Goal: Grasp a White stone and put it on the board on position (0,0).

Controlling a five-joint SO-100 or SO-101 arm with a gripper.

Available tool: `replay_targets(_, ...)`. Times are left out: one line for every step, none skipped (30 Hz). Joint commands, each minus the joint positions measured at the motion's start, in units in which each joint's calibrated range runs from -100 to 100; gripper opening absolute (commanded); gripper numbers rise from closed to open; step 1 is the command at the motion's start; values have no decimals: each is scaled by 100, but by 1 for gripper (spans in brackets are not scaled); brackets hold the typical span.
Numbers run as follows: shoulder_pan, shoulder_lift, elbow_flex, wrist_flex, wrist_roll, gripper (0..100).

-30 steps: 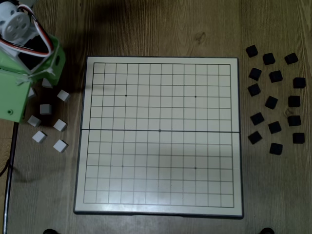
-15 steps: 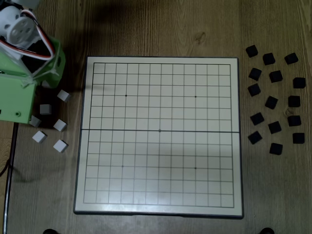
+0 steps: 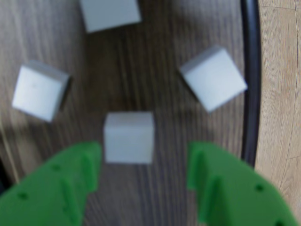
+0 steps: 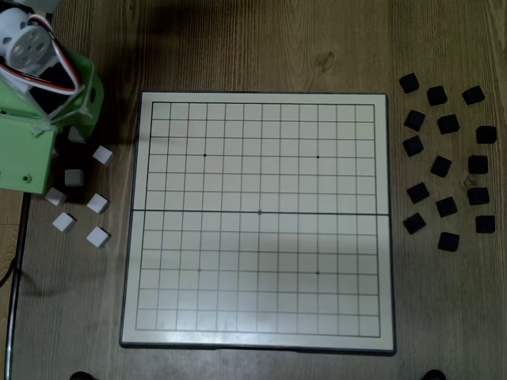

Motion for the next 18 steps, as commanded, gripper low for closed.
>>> replay_targets(53, -118, -64, -98, 15, 15)
replay_targets(53, -109, -64, -114, 15, 15)
replay_targets(53, -92, -64, -131, 15, 15)
replay_targets(53, -84, -64, -148, 24, 15)
replay_targets(53, -67, -64, -164, 29, 15)
replay_targets(53, -50, -64, -172, 29, 15)
replay_targets(53, -33, -55, -189, 34, 15)
replay_targets(53, -33, -55, -197, 39, 15)
replay_targets(53, -24, -35, -214, 49, 15)
replay_targets(53, -16, -16, -230, 54, 15)
replay_targets(53, -16, 13, -272, 59, 15)
replay_targets(53, -16, 52, -305, 63, 15)
replay_targets(53, -16, 109, -354, 63, 15)
replay_targets(53, -16, 158, -396, 68, 15)
replay_targets(53, -16, 196, -420, 63, 15)
replay_targets(53, -16, 235, -453, 59, 15)
replay_targets(53, -16, 245, -470, 59, 15)
replay_targets(53, -16, 254, -470, 49, 14)
